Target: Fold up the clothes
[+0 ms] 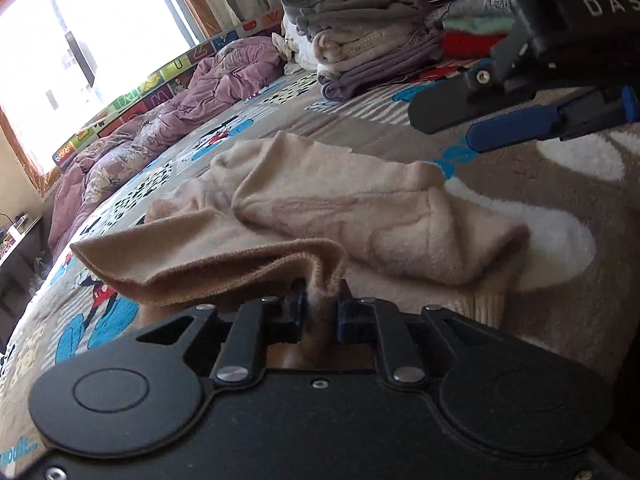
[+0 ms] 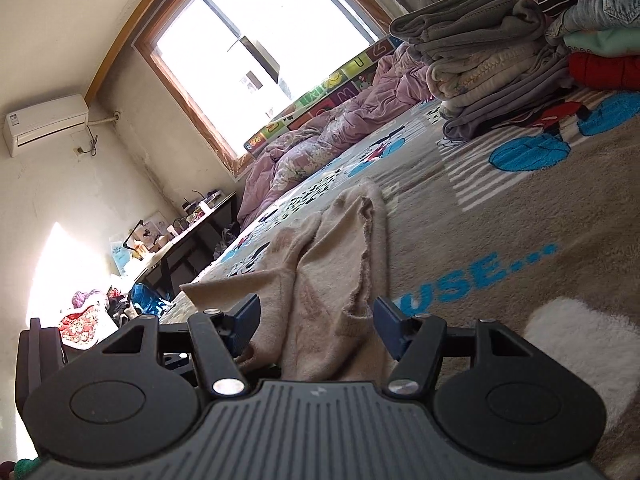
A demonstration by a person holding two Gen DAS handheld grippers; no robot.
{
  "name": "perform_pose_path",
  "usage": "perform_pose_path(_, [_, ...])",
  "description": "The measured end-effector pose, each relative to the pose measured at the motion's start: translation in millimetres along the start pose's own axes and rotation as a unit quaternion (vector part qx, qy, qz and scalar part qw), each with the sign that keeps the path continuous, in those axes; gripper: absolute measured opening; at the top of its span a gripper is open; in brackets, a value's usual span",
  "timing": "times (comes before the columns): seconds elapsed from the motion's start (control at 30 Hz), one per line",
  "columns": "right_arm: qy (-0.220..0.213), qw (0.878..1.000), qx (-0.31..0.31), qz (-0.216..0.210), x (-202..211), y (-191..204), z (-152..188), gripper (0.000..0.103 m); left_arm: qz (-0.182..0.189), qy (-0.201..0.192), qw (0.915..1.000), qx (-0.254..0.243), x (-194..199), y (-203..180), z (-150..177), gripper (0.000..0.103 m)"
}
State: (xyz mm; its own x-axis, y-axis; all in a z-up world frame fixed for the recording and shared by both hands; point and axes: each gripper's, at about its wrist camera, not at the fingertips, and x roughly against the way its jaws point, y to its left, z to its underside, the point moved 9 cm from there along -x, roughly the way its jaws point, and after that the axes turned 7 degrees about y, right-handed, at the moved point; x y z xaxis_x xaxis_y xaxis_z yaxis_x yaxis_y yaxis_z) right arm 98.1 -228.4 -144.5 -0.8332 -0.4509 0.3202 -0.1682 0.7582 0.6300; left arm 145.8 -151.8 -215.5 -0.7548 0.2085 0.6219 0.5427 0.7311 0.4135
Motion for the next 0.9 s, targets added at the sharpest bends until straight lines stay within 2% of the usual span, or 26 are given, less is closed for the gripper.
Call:
perform_pose_path(0.07, [0.001,1.000,0.006,-0.002,-0.9,1.8,0.1,0.064,0.015,0.005,0.9999,0.000,4.5,2.5,2.0,0.018])
perform_pose_path(0.13, [0.002,1.000,0.015,-0.004,-2.2,4.9,0.3,0.064,0.039,0.012,0.9991,0.011,12.2,8.1,4.9,0.025])
perform_pose_path(0.17, [0.003,1.000,0.025,-0.005,-2.5,8.4,0.8,0.064,0.056,0.014,0.9982,0.018,18.0,10.8,7.0,0.036])
perform_pose_path(0.2, [0.003,0.999,0.036,-0.005,-2.7,11.9,1.3,0.064,0.077,0.013,0.9965,0.029,25.6,14.0,9.4,0.043])
perform_pose_path(0.27, [0.001,0.998,0.061,-0.008,-1.8,21.0,2.5,0.064,0.104,0.003,0.9927,0.062,41.3,25.8,11.8,0.043])
perform_pose_path(0.37, [0.003,0.994,0.104,-0.007,-2.2,34.3,6.1,0.064,0.091,-0.016,0.9851,0.145,58.0,66.2,17.1,0.042])
perform_pose_path(0.5, [0.013,0.986,0.166,-0.009,-4.7,54.7,18.0,0.064,0.056,-0.014,0.9573,0.283,55.7,117.8,34.3,0.040])
perform_pose_path(0.53, [0.016,0.983,0.181,-0.010,-6.1,59.7,21.3,0.064,0.056,-0.012,0.9462,0.319,53.3,126.7,40.3,0.039])
perform_pose_path(0.6, [0.023,0.978,0.206,-0.011,-8.8,68.5,27.7,0.064,0.079,-0.014,0.9195,0.385,50.6,138.0,52.3,0.039])
perform_pose_path(0.7, [0.032,0.971,0.237,-0.006,-14.2,79.6,37.7,0.064,0.112,-0.028,0.8917,0.438,51.0,145.7,62.9,0.038])
perform_pose_path(0.73, [0.034,0.968,0.247,-0.002,-15.8,82.8,40.7,0.064,0.117,-0.033,0.8884,0.443,52.4,147.1,64.5,0.037])
perform_pose_path(0.8, [0.041,0.965,0.260,0.005,-20.3,87.3,46.4,0.063,0.120,-0.029,0.8942,0.430,51.6,143.7,65.4,0.029])
perform_pose_path(0.9, [0.049,0.963,0.264,0.019,-28.1,90.3,49.8,0.062,0.129,-0.020,0.9010,0.414,47.0,136.7,68.0,0.024])
